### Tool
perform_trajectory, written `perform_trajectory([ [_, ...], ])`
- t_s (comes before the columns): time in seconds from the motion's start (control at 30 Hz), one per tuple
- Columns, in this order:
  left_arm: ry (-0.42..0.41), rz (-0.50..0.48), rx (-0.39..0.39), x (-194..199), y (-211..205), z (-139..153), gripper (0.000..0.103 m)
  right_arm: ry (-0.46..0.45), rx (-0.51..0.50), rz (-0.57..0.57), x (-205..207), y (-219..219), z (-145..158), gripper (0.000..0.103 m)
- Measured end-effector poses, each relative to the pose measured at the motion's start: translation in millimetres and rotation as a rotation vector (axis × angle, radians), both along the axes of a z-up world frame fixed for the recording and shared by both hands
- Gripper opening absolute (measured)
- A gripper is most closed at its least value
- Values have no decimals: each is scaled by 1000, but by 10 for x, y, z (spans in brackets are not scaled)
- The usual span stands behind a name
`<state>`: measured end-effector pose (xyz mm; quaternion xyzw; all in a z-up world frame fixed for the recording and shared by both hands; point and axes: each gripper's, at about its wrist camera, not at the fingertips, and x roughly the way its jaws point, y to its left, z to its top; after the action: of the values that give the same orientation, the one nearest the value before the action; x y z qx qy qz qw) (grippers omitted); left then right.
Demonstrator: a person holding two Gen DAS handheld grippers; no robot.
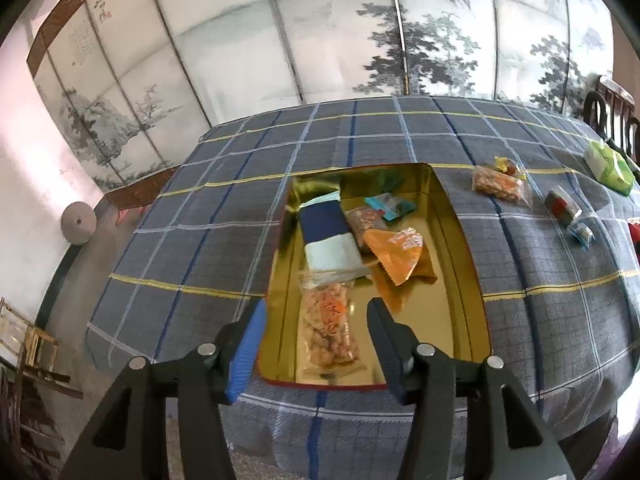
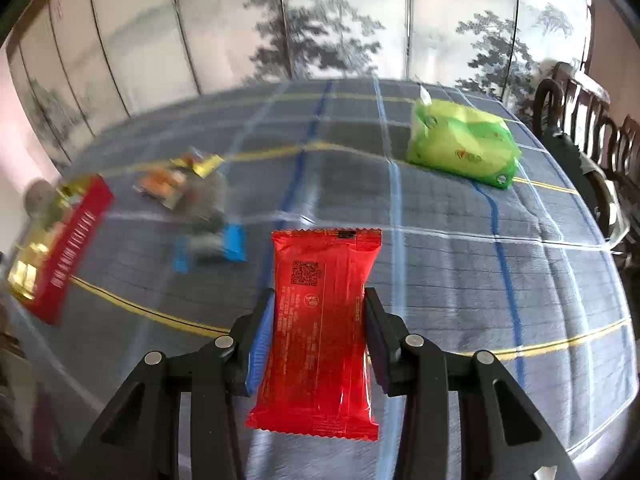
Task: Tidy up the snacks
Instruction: 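Carry the red packet with the right tool into the tin and release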
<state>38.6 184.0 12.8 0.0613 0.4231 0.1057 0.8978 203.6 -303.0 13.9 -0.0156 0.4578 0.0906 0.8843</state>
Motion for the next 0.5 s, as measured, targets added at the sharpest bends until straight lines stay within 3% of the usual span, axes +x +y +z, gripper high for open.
perform_trajectory([
  [0.13,-5,27,-4,-75,90,23,54,-33,76,66,-18,139,224,39],
  [0.23,-4,42,-11,-120,135,14,54,-51,193,159,-2,239,398,39],
  [0.5,7,59,-21,-183,236,-23,54,-26,327,402,-149,1043,562,39],
])
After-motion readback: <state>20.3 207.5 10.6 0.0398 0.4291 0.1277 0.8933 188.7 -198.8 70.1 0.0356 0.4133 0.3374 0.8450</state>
